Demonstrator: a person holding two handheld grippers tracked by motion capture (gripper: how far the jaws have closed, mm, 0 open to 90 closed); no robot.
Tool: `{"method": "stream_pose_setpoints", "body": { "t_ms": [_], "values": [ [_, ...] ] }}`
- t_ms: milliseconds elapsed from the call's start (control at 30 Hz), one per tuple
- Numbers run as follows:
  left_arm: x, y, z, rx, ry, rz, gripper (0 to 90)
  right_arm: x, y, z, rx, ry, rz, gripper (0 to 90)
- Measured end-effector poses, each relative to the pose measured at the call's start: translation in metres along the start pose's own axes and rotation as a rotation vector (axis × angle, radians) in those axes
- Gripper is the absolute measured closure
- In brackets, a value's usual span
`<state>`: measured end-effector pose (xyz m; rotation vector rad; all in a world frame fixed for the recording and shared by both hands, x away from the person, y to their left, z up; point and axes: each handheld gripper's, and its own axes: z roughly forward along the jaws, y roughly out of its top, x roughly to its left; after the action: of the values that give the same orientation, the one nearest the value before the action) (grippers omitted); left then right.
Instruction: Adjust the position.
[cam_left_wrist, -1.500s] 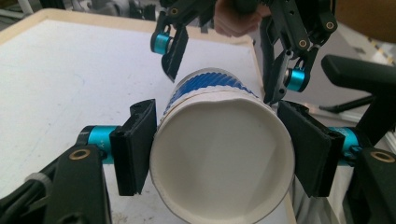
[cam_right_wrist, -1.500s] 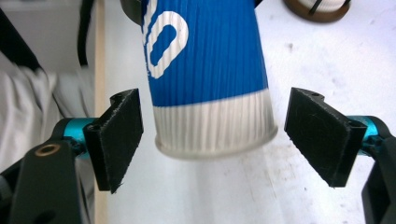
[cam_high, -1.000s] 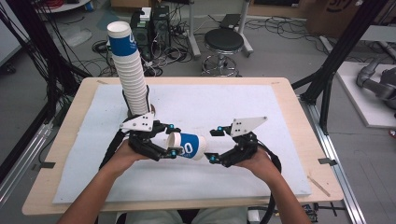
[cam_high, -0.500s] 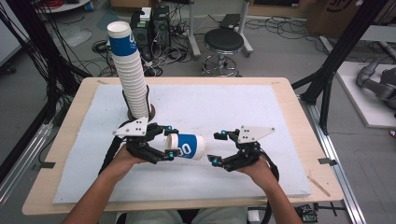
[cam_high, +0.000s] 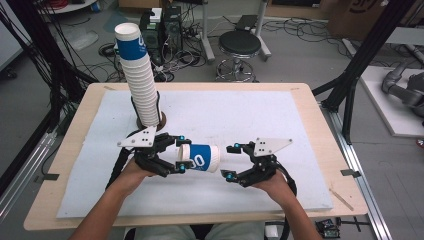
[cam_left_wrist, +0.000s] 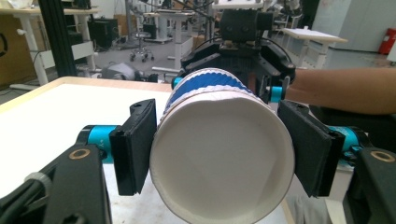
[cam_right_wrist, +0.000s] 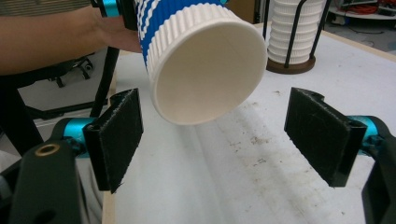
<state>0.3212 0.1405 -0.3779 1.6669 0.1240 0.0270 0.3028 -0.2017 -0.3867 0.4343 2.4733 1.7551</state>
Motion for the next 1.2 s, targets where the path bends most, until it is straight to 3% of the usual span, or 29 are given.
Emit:
{"method": "stream_pose_setpoints", "body": {
  "t_ms": [600,1200],
  "values": [
    [-0.001,0.001,0.007,-0.058,-0.052,-0.020,31.0,0.000,-0.001,0.005,-0.021,0.056,0.026,19.9],
    [-0.002,0.001,0.016,-0.100,-0.121,-0.031,31.3,0.003,0.000,0.009,-0.066,0.148,0.046,18.1]
  ]
}}
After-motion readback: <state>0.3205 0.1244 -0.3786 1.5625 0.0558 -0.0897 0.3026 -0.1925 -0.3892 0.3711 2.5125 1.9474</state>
